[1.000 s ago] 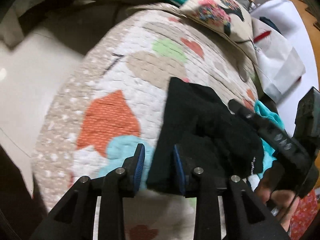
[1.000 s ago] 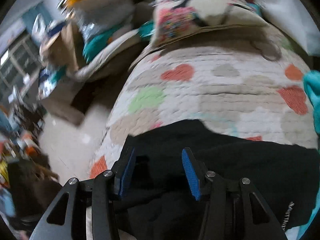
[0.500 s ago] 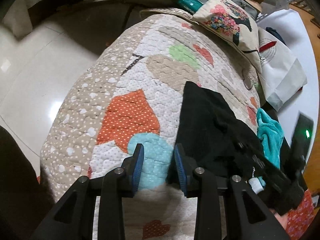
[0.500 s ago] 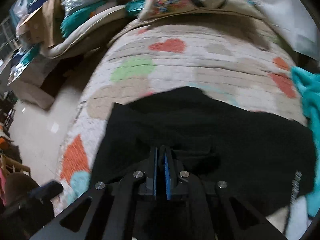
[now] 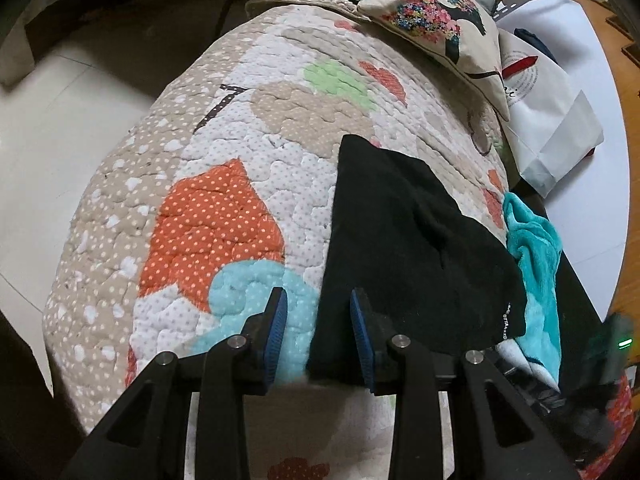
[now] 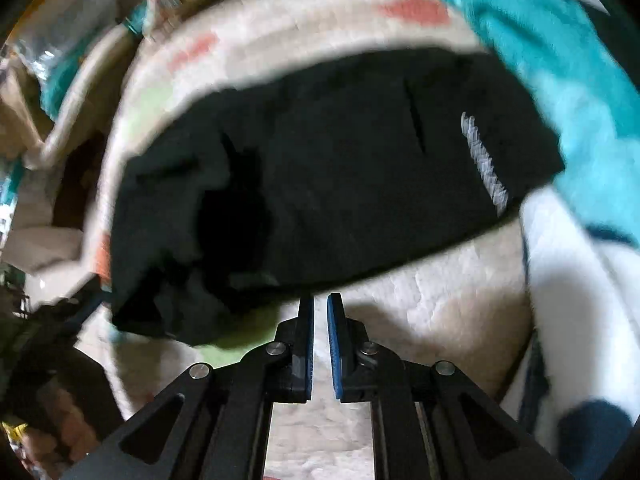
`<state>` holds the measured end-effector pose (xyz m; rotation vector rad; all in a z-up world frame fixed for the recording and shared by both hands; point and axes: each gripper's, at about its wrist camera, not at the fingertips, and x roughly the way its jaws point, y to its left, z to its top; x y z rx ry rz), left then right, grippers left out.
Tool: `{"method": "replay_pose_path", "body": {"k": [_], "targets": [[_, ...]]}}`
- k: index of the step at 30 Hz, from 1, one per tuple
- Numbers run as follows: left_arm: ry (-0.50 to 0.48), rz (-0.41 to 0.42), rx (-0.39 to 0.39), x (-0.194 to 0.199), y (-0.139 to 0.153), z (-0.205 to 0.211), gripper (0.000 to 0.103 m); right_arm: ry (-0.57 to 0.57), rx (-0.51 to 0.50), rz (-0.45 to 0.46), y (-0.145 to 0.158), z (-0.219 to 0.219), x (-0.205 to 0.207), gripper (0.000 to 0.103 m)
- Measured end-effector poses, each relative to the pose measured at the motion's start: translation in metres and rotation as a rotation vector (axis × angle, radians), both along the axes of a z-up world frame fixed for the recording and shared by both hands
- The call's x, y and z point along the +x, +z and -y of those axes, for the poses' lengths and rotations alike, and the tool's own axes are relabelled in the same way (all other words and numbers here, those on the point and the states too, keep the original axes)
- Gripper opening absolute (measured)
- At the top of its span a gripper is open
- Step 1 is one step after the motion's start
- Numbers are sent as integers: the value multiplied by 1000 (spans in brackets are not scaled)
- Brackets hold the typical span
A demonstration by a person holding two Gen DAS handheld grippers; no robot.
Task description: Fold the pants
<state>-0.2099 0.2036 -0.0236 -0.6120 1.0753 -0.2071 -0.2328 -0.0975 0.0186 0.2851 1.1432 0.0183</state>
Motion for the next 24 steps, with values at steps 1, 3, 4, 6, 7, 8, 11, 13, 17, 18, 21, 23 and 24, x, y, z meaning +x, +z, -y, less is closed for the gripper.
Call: {"method": "replay_pose_path", "body": {"k": [1, 3, 4, 6, 7, 8, 11, 13, 17, 18, 21, 23, 24], "targets": [[0, -3, -7, 0, -2, -1, 32, 19, -3, 67, 14, -8, 3, 9], [-2, -8, -24, 0, -7, -3, 33, 66, 47, 159, 27, -21, 10, 9], [-1, -9, -26, 0, -9, -6, 34, 93, 101, 186, 30, -27, 16, 9], [6, -9, -29, -1, -11, -11, 37, 119, 221, 206, 25, -36, 28, 9], [12, -9, -29, 0, -11, -14, 37, 111, 275, 188, 16, -37, 34, 9], [17, -9, -29, 0, -11, -16, 37, 89, 305, 153, 5, -37, 37, 9], [35, -8, -44, 4, -11, -22, 42, -26, 318, -20, -38, -26, 30, 9], [37, -17, -56, 10, -12, -19, 44, -63, 378, -22, -48, -15, 13, 6], [-2, -6, -40, 18, -14, 2, 44, -28, 207, -44, -24, -22, 7, 11], [-12, 7, -26, 18, -14, 6, 45, -1, 152, -16, -13, -26, 10, 13], [-34, 47, -8, 18, -15, 11, 47, 121, 60, 76, 19, -49, 34, 27], [-49, 67, -20, 17, -15, 9, 48, 209, 44, 103, 30, -72, 54, 64], [-59, 79, -23, 15, -15, 9, 49, 256, 27, 106, 31, -85, 66, 67]]}}
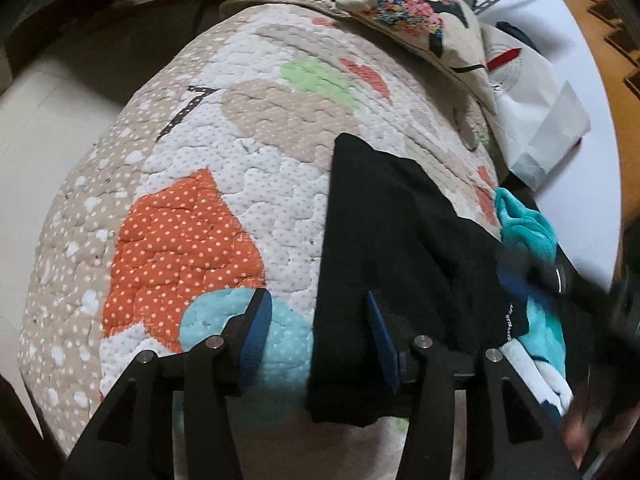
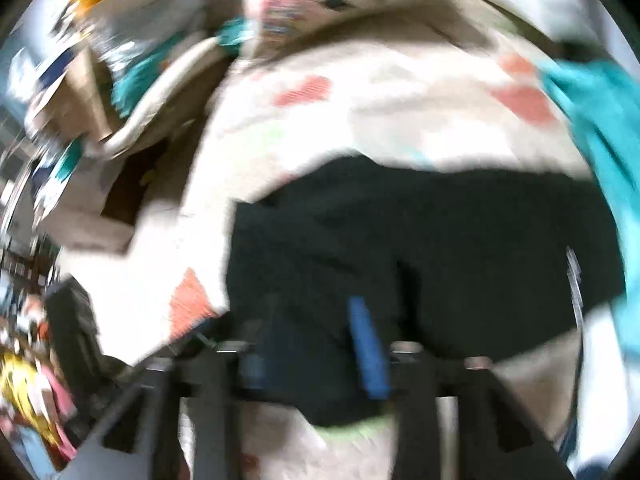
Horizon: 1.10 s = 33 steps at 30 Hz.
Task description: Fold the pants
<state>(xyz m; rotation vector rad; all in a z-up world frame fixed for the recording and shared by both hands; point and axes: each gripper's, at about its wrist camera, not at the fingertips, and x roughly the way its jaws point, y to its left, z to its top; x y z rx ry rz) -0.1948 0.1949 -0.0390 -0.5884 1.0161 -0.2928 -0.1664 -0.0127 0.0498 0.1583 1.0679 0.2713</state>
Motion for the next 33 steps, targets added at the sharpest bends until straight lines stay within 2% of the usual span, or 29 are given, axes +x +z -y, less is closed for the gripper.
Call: {"method": "replay_pose_path", "body": {"k": [5, 7, 8, 10, 12, 13, 14, 17, 22, 26, 30, 32, 33], "targets": [[-60, 54, 69, -8, 2, 16, 48, 167, -145, -4, -9, -64, 61, 67], [-98, 60, 87, -9, 1, 26, 37, 215, -203, -30, -22, -84, 78, 67], [-125, 58, 99, -9, 0, 33, 23, 240, -233, -48, -31, -93, 85, 67], [-145, 81, 143, -10, 3, 41, 17, 269, -285, -87, -48, -102, 94, 67], [-158, 80, 145, -7, 5, 43, 12, 270, -352, -153, -67, -107, 101, 38], [-158, 70, 130, -5, 5, 41, 12, 262, -353, -154, -69, -106, 102, 36], [-156, 55, 109, -3, 5, 38, 11, 259, -335, -148, -66, -106, 103, 23], [-145, 21, 58, 4, 6, 25, 9, 239, -290, -155, -59, -100, 103, 15], [-95, 4, 13, 8, 13, -6, 9, 187, -238, -143, -49, -102, 113, 12], [-13, 3, 32, 5, 18, -35, 8, 219, -215, -132, -44, -137, 122, 11], [66, -33, 60, 3, 18, -58, 10, 251, -217, -126, -48, -169, 130, 12], [95, -77, 71, 3, 13, -65, 14, 257, -233, -136, -52, -176, 133, 24], [111, -98, 67, 2, 10, -68, 16, 255, -229, -130, -51, -177, 133, 26]]}}
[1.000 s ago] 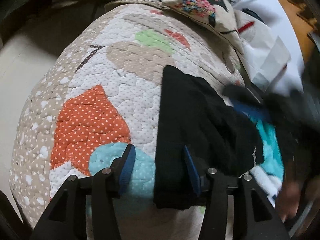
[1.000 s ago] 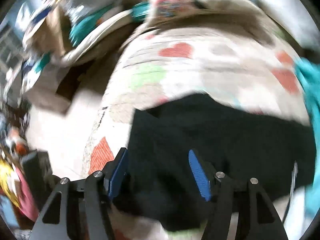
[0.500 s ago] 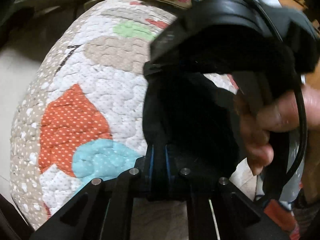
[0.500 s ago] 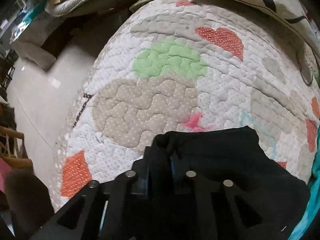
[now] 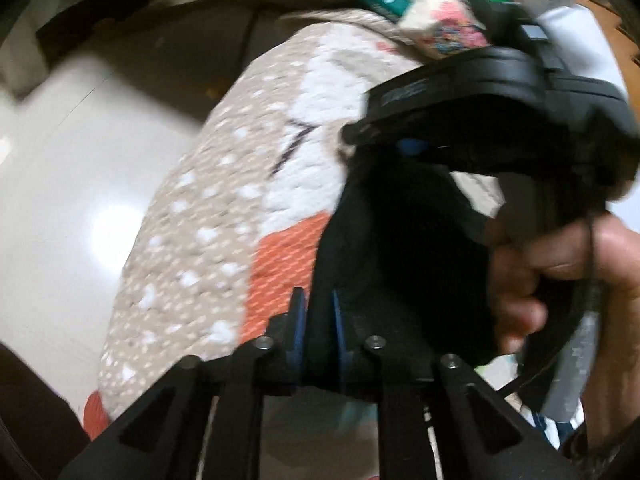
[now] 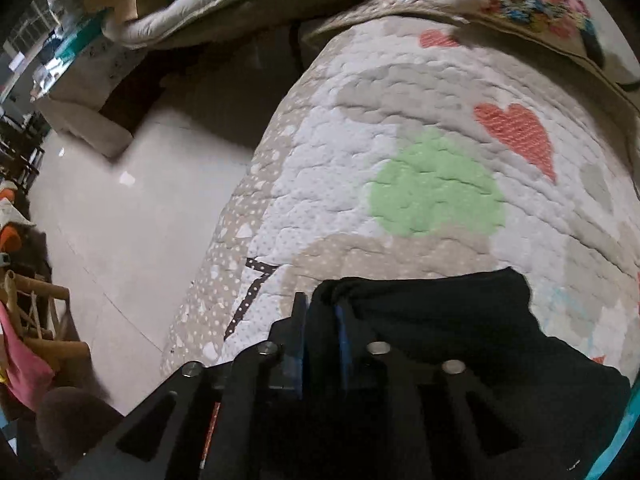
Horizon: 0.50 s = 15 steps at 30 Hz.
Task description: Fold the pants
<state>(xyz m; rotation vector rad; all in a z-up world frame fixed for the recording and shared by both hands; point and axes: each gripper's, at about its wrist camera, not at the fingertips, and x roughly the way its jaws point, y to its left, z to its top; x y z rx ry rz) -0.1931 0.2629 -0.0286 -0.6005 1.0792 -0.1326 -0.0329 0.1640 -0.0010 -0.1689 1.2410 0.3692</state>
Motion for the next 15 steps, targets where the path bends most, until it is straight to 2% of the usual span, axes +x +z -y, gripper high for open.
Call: {"method": "replay_pose_path", "body": {"k": [2, 4, 5, 9, 10, 11, 13, 15], "targets": [[26, -4, -28, -2, 1, -5, 20, -20, 57, 17, 10, 9, -3, 38], [66, 19, -35, -6, 6, -15, 25, -82, 104, 75, 32, 34, -10, 51], [85, 32, -38, -7, 9, -19, 29, -116, 113, 109, 43, 48, -17, 52], [152, 80, -17, -14, 19, -30, 41, -159, 122, 189, 68, 99, -59, 52], [161, 80, -8, -6, 19, -31, 41, -157, 114, 198, 67, 107, -73, 49], [169, 78, 1, -7, 18, -31, 42, -154, 117, 199, 63, 110, -86, 40], [180, 70, 32, -8, 16, -25, 42, -142, 142, 179, 50, 118, -112, 30], [186, 69, 79, -9, 13, -19, 42, -135, 180, 168, 38, 122, -129, 30]]}}
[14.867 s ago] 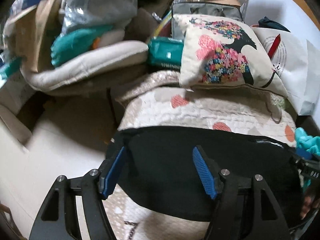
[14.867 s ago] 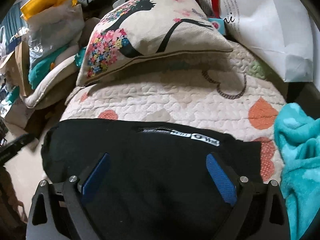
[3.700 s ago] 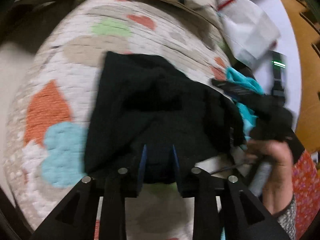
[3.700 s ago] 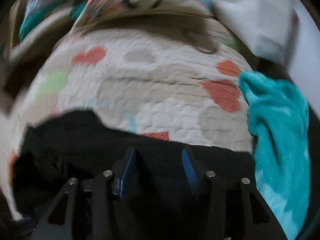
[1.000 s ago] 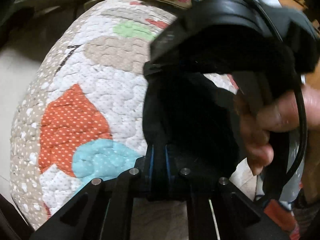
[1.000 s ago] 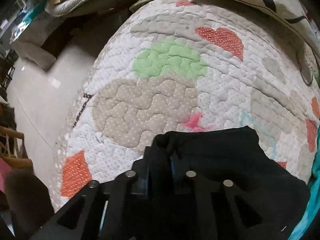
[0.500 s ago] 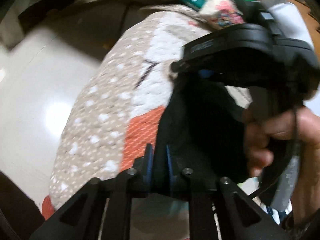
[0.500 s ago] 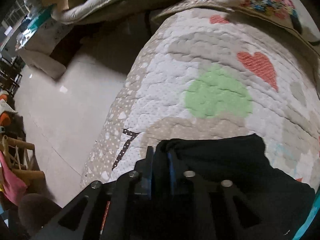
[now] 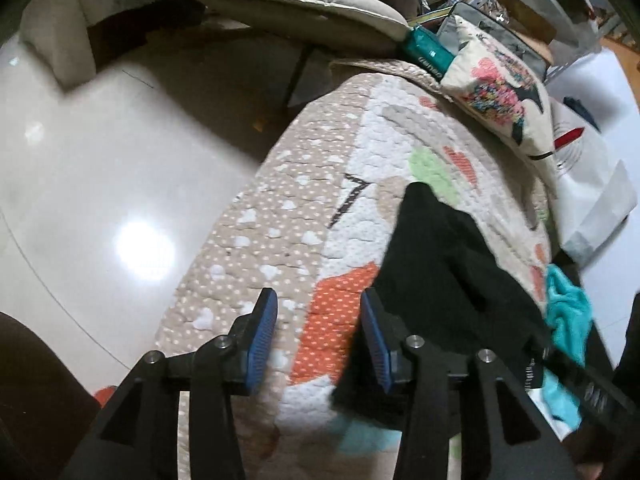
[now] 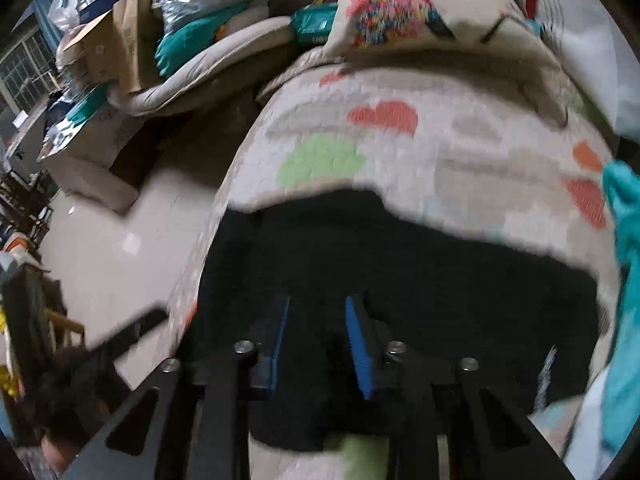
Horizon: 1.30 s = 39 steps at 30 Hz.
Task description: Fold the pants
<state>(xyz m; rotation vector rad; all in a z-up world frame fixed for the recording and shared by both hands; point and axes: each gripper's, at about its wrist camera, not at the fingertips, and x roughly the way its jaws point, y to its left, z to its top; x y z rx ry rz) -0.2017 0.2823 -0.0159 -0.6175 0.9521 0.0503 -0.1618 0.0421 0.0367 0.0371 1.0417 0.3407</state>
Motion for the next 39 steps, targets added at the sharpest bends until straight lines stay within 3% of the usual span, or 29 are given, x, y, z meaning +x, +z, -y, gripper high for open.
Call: {"method": "replay_pose_path", "body": {"k": [2, 4, 6, 8, 13, 16, 19, 23, 31, 36, 39], "targets": [[-1, 2, 57, -7, -1, 2, 42, 0, 27, -34, -16, 2, -6, 30], [-5, 12, 123, -12, -1, 3, 43, -36, -16, -78, -40, 9, -4, 31], [-12, 22, 176, -17, 0, 6, 43, -92, 3, -97, -47, 22, -3, 47], [-24, 29, 215, -22, 2, 8, 44, -147, 99, -105, -38, 43, -9, 48], [-82, 25, 234, -26, 14, 22, 44, -303, 167, -15, 0, 109, -29, 51], [-148, 38, 238, -24, 30, 37, 44, -469, 306, 12, 4, 166, -46, 54], [-224, 74, 274, -17, 56, 58, 45, -606, 468, -6, -13, 203, -66, 54], [-337, 112, 311, 3, 87, 96, 54, -718, 635, -65, -37, 216, -83, 56], [-624, 75, 258, 66, 103, 203, 54, -827, 573, -50, -50, 216, -90, 56], [-768, 60, 359, 96, 88, 275, 54, -869, 515, -39, -60, 224, -85, 56], [-836, 58, 378, 110, 76, 311, 54, -878, 487, -36, -66, 223, -79, 56]]}}
